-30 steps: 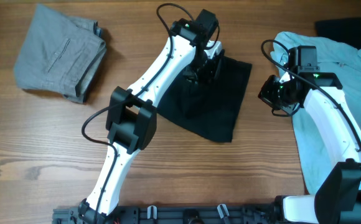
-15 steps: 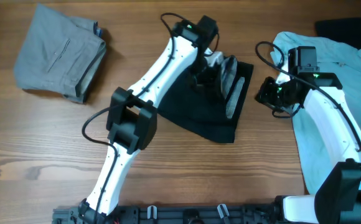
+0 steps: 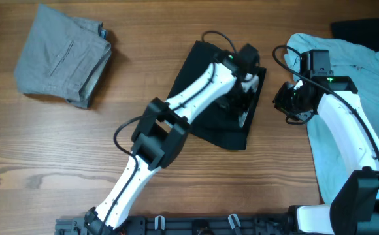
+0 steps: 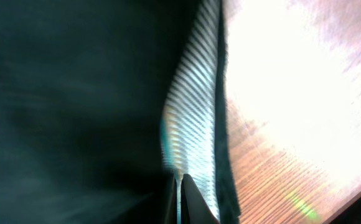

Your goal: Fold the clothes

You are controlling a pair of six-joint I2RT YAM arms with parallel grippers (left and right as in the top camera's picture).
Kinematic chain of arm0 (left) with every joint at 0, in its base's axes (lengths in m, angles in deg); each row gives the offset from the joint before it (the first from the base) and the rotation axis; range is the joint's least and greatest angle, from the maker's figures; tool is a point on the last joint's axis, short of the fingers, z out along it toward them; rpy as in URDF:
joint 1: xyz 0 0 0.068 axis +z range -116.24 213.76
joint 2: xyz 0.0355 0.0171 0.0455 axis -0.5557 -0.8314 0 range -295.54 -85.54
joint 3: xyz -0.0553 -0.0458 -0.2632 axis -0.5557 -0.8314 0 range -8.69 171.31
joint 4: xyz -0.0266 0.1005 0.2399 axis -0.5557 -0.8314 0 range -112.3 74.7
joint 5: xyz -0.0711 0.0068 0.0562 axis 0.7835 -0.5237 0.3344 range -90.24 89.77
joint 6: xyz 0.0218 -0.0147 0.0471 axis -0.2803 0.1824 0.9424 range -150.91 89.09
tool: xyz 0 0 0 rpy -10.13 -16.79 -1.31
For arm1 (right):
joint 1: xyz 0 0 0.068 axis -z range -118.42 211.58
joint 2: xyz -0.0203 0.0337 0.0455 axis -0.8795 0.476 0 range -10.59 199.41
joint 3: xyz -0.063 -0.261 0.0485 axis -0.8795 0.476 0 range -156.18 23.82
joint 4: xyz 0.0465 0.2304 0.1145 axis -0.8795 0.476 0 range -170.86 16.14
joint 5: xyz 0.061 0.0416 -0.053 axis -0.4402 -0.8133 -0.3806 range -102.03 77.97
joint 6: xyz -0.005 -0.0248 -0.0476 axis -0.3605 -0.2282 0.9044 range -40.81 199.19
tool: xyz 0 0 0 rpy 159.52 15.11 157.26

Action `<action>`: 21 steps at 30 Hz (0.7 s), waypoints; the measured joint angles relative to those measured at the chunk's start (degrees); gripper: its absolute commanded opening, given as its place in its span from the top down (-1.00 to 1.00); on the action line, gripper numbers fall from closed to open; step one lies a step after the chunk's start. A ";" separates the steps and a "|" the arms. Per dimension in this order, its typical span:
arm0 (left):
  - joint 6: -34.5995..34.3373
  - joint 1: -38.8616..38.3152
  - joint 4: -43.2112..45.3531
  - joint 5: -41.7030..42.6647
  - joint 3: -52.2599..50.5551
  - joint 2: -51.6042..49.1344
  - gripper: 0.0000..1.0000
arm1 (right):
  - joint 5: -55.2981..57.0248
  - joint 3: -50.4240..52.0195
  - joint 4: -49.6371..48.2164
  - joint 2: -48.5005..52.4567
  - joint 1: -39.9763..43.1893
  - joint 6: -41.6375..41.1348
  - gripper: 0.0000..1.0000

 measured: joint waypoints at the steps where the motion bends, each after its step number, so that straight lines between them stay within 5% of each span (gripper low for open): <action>1: 0.00 -0.55 0.02 0.02 -0.02 0.04 0.92 | 0.00 0.00 0.07 0.00 0.00 0.02 0.50; 4: -0.02 0.92 -3.28 -1.11 1.46 1.64 0.91 | -2.58 0.11 -2.84 0.00 0.00 4.33 0.49; 6: -0.15 4.20 -6.75 -5.05 3.21 6.05 0.89 | -6.62 0.24 -7.50 0.00 0.00 8.09 0.66; 10: -0.20 14.16 -7.32 -11.02 5.64 18.34 0.84 | -16.13 0.79 -24.76 0.13 -1.20 12.92 0.72; 13: -0.72 20.37 -8.48 -12.81 6.80 22.14 0.28 | -20.09 0.70 -33.81 2.27 -5.73 12.15 0.70; 16: -0.87 21.38 -8.90 -12.20 5.44 20.44 -0.01 | -20.98 0.13 -37.07 13.25 -8.26 9.62 0.79; 19: -1.03 21.29 -10.86 -11.72 2.93 19.41 0.10 | -22.36 -0.04 -35.50 24.00 -7.39 5.81 0.79; 21: -1.01 21.29 -13.20 -11.52 1.20 19.41 0.37 | -22.88 -0.37 -34.53 24.04 -6.01 5.16 0.77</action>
